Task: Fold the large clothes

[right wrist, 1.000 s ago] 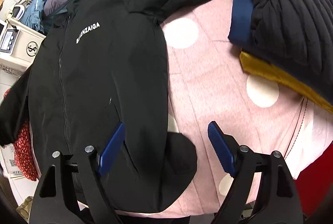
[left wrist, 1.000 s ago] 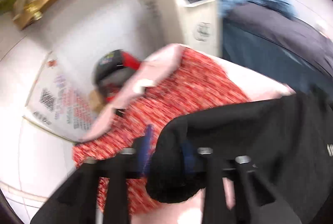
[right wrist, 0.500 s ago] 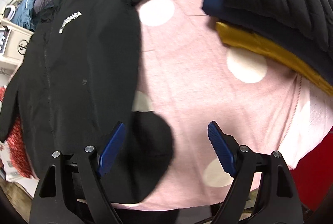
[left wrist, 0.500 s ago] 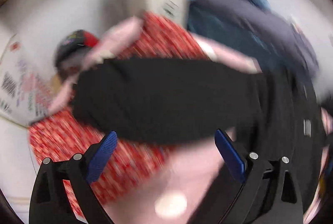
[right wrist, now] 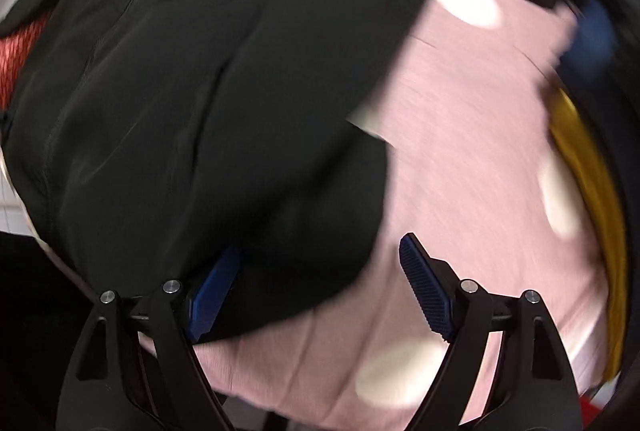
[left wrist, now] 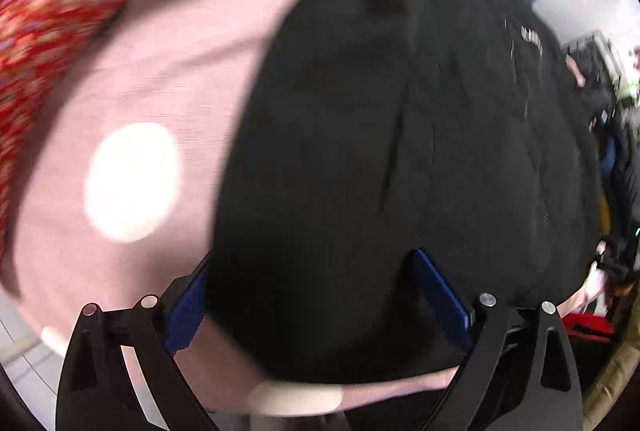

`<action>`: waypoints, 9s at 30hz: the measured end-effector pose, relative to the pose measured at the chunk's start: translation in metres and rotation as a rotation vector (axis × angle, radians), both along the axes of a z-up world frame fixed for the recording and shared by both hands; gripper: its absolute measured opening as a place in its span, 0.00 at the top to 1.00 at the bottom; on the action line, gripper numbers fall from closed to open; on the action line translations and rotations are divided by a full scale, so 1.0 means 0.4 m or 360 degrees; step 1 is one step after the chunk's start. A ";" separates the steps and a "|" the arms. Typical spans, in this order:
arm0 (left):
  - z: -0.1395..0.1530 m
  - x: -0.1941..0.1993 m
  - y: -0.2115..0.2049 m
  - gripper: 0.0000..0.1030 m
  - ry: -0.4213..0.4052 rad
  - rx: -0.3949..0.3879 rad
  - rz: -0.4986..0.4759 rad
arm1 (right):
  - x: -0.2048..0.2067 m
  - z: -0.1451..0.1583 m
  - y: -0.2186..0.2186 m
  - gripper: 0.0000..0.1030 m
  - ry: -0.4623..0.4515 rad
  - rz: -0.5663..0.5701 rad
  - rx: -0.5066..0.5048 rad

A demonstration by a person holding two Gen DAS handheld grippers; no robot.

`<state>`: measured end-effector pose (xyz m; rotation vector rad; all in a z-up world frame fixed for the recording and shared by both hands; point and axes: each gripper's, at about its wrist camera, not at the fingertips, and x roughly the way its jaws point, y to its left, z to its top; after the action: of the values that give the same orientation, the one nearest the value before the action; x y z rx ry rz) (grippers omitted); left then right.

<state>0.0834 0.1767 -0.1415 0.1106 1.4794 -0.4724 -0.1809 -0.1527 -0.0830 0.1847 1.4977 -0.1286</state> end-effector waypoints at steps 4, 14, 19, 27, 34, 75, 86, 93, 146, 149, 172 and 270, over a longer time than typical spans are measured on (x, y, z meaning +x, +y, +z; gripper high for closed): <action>-0.015 0.034 -0.045 0.20 0.0029 -0.0002 0.0017 | 0.059 -0.029 -0.002 0.31 0.0020 0.0060 -0.0022; 0.246 0.000 -0.003 0.84 0.0019 -0.0342 0.0052 | -0.094 0.199 -0.106 0.95 -0.0154 -0.0344 0.0659; 0.273 -0.028 0.095 0.84 0.0099 -0.0373 0.0243 | -0.270 0.263 -0.201 0.94 -0.0205 -0.0743 0.1041; 0.147 -0.040 0.264 0.17 0.0125 -0.0123 0.0723 | -0.391 0.132 -0.258 0.31 0.0059 -0.0995 0.0652; 0.116 0.004 0.249 0.11 0.0047 -0.0027 0.0411 | -0.357 0.100 -0.226 0.30 -0.0041 -0.0724 0.0454; 0.247 0.092 -0.029 0.12 -0.0242 0.0058 -0.0222 | -0.078 0.294 -0.201 0.21 0.0011 -0.0136 0.0076; 0.038 0.067 -0.370 0.12 -0.0081 0.0185 -0.0381 | 0.133 0.044 -0.207 0.12 0.0398 -0.0166 0.0072; -0.026 0.055 -0.421 0.05 -0.0125 0.0346 -0.0411 | 0.102 0.020 -0.268 0.04 0.0486 -0.0290 0.0089; 0.243 0.094 -0.330 0.06 -0.0145 0.0391 -0.0177 | 0.490 0.182 -1.145 0.22 0.0236 -0.1294 -0.0335; 0.249 0.087 -0.326 0.06 -0.0126 0.0387 -0.0162 | 0.493 0.138 -1.139 0.70 0.0323 -0.1203 -0.0457; 0.314 0.048 -0.229 0.06 -0.0204 0.0221 -0.0089 | 0.501 0.552 -0.906 0.98 -0.0465 -0.1243 -0.0755; 0.202 0.407 -0.405 0.11 -0.0173 0.0258 0.0072 | 0.784 -0.018 -0.881 0.28 0.0071 -0.1193 -0.0096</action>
<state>0.2463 0.0146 -0.0606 0.2273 1.4087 -0.3046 0.1326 -0.5049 -0.0904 0.6923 1.4017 -0.7795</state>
